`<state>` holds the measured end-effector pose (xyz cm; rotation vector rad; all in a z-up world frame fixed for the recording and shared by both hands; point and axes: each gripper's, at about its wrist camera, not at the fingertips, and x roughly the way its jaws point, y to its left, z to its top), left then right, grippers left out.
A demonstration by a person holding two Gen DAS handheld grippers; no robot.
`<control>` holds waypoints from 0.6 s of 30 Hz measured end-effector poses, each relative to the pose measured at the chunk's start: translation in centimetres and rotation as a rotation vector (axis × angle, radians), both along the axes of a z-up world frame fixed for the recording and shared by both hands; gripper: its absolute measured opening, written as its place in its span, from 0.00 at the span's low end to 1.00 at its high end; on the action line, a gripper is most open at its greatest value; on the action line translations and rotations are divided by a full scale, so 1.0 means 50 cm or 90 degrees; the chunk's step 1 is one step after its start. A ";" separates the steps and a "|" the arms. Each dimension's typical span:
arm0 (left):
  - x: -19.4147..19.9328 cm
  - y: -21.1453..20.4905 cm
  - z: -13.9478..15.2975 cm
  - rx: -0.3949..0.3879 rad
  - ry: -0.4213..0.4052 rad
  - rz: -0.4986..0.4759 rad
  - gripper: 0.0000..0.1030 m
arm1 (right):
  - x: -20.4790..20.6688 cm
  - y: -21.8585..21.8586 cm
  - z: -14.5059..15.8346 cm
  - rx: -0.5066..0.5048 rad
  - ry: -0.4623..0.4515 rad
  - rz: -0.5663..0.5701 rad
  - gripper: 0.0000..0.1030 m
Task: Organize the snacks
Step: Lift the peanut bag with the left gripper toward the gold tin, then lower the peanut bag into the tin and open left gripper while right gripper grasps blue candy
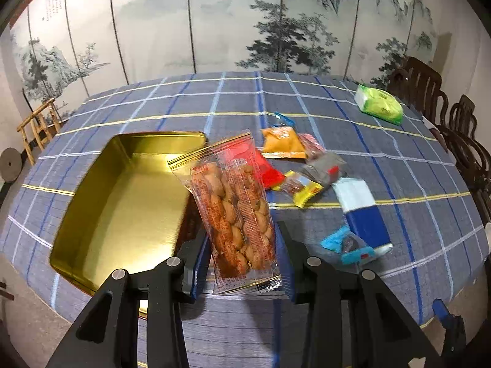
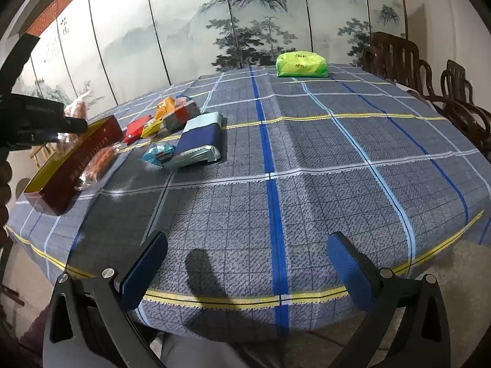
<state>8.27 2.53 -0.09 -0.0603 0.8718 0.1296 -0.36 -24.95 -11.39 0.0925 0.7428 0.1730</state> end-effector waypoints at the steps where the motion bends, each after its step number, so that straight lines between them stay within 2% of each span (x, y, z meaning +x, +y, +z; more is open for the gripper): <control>1: 0.000 0.009 0.002 0.001 -0.001 0.003 0.35 | 0.000 0.002 0.000 -0.001 0.001 -0.001 1.00; 7: 0.015 0.080 0.012 0.015 0.012 0.024 0.35 | 0.000 0.009 -0.001 -0.015 0.004 0.000 1.00; 11: 0.051 0.158 0.007 0.020 0.052 0.038 0.35 | 0.007 0.008 0.002 -0.003 0.011 0.022 1.00; 15: 0.099 0.234 -0.008 0.057 0.092 0.046 0.35 | 0.011 0.027 0.027 -0.006 -0.004 0.094 0.99; 18: 0.134 0.279 -0.030 0.075 0.121 0.058 0.35 | 0.026 0.069 0.057 -0.023 -0.021 0.198 0.90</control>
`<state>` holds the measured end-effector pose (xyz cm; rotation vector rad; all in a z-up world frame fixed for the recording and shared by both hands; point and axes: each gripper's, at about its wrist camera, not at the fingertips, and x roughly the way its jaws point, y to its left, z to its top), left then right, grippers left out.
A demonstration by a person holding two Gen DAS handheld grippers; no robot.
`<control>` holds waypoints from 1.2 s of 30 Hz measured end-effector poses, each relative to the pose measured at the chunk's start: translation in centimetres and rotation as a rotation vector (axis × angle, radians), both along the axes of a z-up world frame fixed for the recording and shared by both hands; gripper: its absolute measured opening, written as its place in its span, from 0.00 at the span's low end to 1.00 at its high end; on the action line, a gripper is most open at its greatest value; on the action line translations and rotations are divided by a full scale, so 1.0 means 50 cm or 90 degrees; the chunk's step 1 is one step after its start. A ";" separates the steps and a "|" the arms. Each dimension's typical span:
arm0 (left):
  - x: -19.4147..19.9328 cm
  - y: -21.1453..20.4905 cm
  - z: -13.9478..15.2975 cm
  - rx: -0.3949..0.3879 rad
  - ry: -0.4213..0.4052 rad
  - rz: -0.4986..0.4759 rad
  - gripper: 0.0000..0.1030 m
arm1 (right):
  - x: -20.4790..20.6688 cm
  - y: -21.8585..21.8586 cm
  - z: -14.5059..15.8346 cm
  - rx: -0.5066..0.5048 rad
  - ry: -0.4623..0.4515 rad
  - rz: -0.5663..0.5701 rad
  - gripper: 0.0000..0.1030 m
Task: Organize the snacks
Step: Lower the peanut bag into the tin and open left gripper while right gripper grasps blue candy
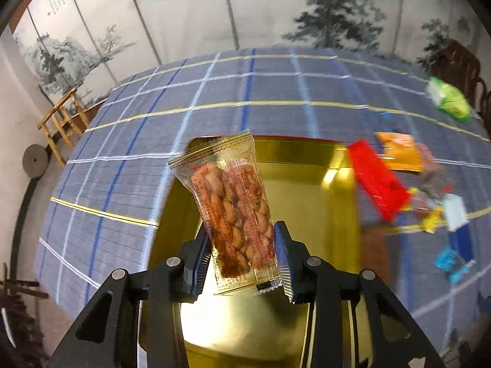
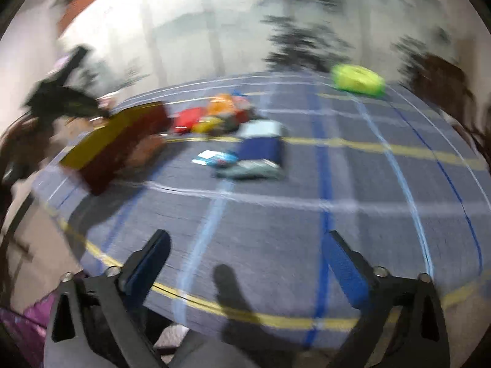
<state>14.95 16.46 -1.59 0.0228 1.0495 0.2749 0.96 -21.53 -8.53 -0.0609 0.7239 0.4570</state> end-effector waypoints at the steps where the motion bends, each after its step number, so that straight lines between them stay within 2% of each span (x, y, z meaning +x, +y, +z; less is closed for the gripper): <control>1: 0.012 0.011 -0.009 0.004 0.011 -0.006 0.35 | 0.006 0.014 0.010 -0.009 -0.007 0.029 0.87; 2: 0.022 0.019 -0.017 0.007 0.019 -0.009 0.35 | 0.015 0.030 0.018 -0.014 -0.010 0.059 0.85; 4: 0.037 0.032 -0.038 0.015 0.041 -0.009 0.35 | 0.034 0.058 0.027 -0.022 -0.006 0.104 0.69; 6: 0.046 0.039 -0.055 0.023 0.052 -0.013 0.35 | 0.062 0.091 0.033 -0.040 0.006 0.152 0.58; 11: 0.058 0.054 -0.086 0.027 0.075 -0.015 0.35 | 0.117 0.131 0.045 -0.084 -0.004 0.198 0.55; 14: 0.061 0.060 -0.096 0.024 0.083 -0.013 0.35 | 0.152 0.138 0.043 -0.098 0.008 0.207 0.54; 16: 0.062 0.064 -0.098 0.028 0.082 -0.010 0.39 | 0.172 0.142 0.037 -0.112 0.018 0.212 0.54; 22: 0.054 0.065 -0.097 0.029 0.082 -0.009 0.43 | 0.199 0.155 0.017 -0.133 0.046 0.233 0.53; 25: 0.030 0.058 -0.078 0.029 0.058 -0.004 0.45 | 0.211 0.161 0.005 -0.139 0.067 0.233 0.49; 29: -0.017 0.043 -0.037 0.021 0.010 0.007 0.56 | 0.223 0.173 -0.011 -0.158 0.083 0.237 0.46; 32: -0.061 0.034 -0.008 0.005 -0.024 0.015 0.56 | 0.233 0.180 -0.019 -0.172 0.096 0.228 0.39; 36: -0.125 0.016 0.022 0.026 -0.066 0.017 0.56 | 0.235 0.190 -0.027 -0.191 0.101 0.209 0.37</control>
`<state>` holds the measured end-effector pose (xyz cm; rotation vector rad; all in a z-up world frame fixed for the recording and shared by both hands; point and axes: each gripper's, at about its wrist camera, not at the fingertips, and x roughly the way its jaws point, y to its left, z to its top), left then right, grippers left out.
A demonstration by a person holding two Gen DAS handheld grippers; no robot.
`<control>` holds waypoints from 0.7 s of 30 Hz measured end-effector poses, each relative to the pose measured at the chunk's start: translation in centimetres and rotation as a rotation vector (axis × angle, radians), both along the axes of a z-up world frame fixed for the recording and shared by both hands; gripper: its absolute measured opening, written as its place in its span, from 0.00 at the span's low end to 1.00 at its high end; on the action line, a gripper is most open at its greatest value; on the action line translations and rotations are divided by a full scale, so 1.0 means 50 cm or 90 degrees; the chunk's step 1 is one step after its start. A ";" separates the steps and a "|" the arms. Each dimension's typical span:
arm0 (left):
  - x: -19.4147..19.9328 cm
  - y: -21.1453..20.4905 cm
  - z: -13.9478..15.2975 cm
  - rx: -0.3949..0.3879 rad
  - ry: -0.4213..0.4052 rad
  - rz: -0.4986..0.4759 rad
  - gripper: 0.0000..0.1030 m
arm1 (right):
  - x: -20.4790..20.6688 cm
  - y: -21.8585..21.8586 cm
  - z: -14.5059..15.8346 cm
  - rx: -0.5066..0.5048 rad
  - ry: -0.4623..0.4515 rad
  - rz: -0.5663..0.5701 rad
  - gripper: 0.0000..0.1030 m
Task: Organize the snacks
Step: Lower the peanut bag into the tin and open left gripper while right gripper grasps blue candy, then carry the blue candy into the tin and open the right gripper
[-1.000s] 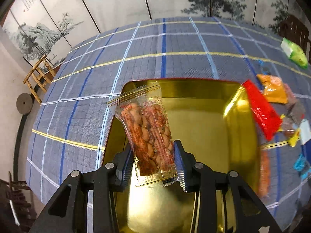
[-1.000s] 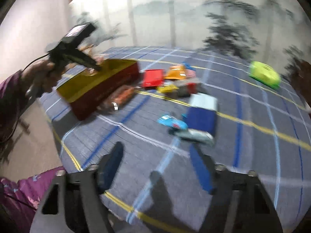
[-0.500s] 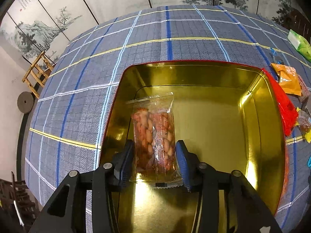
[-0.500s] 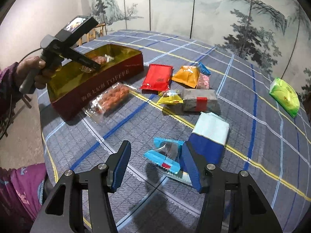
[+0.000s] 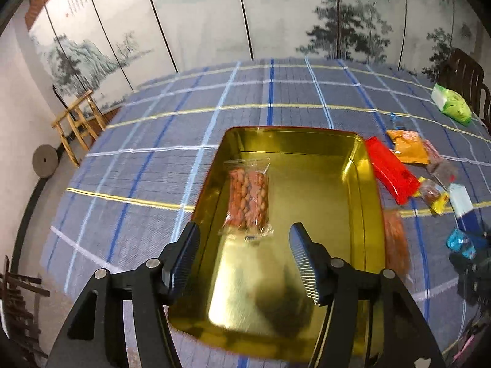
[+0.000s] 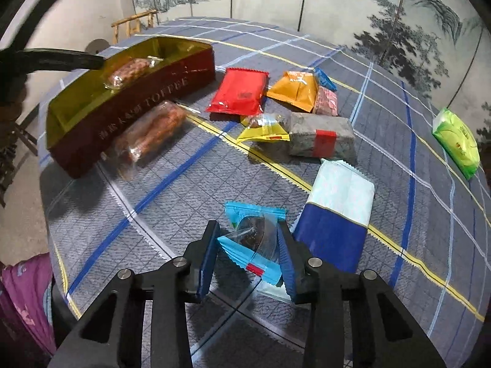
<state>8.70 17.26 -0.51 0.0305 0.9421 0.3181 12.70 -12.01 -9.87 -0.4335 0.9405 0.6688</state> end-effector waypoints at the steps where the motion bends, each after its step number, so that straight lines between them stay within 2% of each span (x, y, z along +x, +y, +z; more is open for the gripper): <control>1: -0.019 -0.001 0.005 0.000 -0.007 0.001 0.56 | 0.000 -0.001 0.004 0.006 0.003 -0.010 0.37; 7: -0.098 0.020 0.013 -0.017 -0.024 0.017 0.56 | -0.017 0.018 0.079 0.096 -0.004 -0.014 0.37; 14: -0.132 0.020 0.014 -0.009 -0.028 0.023 0.58 | 0.011 0.136 0.162 0.179 -0.003 0.027 0.37; 18: -0.137 0.026 0.017 -0.021 -0.032 0.027 0.61 | 0.041 0.241 0.168 0.173 0.005 0.060 0.37; 21: -0.144 0.031 0.017 -0.021 -0.031 0.030 0.62 | 0.077 0.320 0.149 0.151 0.028 0.068 0.37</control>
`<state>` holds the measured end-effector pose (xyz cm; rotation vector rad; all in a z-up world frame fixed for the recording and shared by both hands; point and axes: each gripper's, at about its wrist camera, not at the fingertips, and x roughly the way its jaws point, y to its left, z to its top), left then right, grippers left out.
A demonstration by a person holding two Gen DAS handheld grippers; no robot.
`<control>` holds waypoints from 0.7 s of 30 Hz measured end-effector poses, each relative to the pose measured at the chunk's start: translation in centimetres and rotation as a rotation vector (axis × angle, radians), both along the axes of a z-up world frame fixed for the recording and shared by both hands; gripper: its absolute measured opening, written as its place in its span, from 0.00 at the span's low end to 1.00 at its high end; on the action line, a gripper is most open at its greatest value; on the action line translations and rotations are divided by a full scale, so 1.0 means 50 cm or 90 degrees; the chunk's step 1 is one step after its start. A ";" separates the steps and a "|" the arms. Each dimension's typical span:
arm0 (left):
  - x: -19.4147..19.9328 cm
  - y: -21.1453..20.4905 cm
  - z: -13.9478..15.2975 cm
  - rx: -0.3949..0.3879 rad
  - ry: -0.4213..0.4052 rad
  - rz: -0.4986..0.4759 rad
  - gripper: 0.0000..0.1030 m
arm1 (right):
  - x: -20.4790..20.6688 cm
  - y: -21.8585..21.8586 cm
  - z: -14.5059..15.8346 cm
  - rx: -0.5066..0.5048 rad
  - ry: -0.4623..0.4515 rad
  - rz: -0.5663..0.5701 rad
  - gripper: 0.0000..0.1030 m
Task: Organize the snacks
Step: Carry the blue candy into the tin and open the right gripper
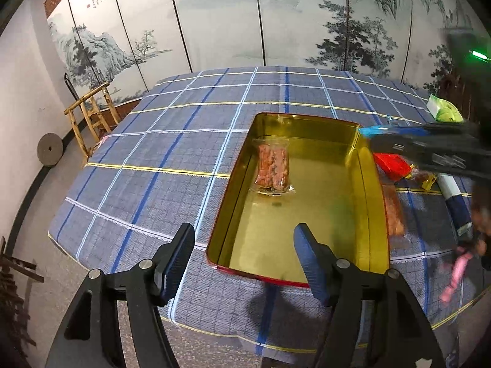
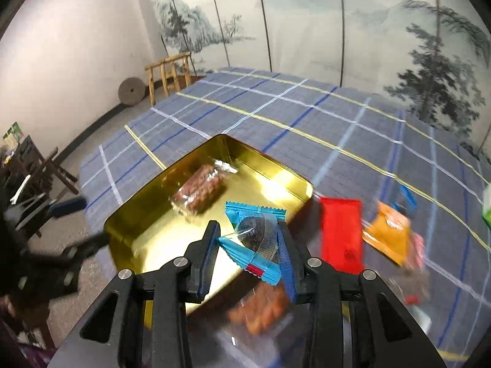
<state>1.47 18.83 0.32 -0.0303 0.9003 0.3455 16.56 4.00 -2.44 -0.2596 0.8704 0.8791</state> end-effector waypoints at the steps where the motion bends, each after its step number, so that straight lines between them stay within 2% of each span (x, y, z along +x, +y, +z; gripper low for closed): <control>1: -0.002 0.003 -0.001 0.000 0.002 0.000 0.63 | 0.011 0.019 -0.008 -0.003 0.010 0.001 0.37; 7: -0.014 0.024 -0.013 -0.010 0.012 0.008 0.64 | 0.064 0.108 -0.063 -0.034 0.042 -0.006 0.37; 13: -0.016 0.041 -0.035 -0.025 0.031 0.015 0.64 | 0.101 0.144 -0.101 -0.022 0.092 -0.022 0.39; 16: -0.015 0.046 -0.046 -0.033 0.041 0.018 0.64 | 0.113 0.146 -0.105 0.007 0.109 -0.029 0.42; 21: -0.017 0.051 -0.047 -0.043 0.039 0.019 0.64 | 0.099 0.099 -0.070 0.053 0.095 -0.040 0.45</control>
